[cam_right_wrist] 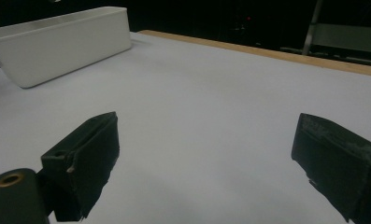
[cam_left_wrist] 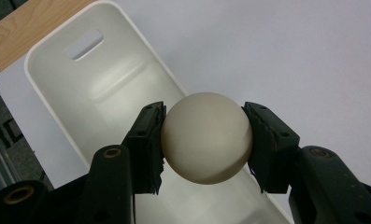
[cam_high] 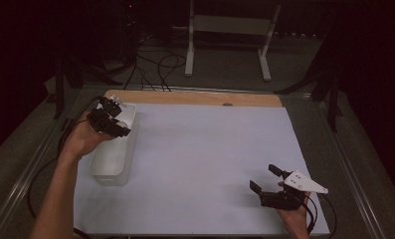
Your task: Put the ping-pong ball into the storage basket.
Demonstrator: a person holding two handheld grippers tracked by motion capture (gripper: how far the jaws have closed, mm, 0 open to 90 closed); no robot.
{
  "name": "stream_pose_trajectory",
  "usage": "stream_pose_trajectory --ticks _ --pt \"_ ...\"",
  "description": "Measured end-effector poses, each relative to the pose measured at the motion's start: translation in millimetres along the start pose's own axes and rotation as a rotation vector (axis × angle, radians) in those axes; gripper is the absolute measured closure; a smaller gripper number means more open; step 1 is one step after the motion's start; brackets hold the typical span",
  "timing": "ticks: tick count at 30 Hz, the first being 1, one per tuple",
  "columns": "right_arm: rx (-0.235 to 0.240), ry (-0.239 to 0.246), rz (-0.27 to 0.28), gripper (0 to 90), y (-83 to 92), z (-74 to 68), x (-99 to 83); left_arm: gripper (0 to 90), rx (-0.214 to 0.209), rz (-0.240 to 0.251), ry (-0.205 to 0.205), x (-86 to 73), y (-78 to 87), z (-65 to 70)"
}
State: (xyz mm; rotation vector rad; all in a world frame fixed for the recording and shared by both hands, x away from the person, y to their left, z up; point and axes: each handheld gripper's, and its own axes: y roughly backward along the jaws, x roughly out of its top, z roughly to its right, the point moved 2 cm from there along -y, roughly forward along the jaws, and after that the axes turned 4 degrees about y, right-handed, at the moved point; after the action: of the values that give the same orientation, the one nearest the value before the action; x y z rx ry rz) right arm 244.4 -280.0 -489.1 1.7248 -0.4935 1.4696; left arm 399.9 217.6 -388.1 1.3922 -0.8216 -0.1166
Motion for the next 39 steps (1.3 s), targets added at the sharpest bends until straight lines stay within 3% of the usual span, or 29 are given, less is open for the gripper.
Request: stream_pose_trajectory --ticks 39 --pt "0.005 0.001 -0.009 7.3 -1.8 -2.0 -0.4 51.2 0.022 -0.029 0.027 -19.4 -7.5 -13.3"
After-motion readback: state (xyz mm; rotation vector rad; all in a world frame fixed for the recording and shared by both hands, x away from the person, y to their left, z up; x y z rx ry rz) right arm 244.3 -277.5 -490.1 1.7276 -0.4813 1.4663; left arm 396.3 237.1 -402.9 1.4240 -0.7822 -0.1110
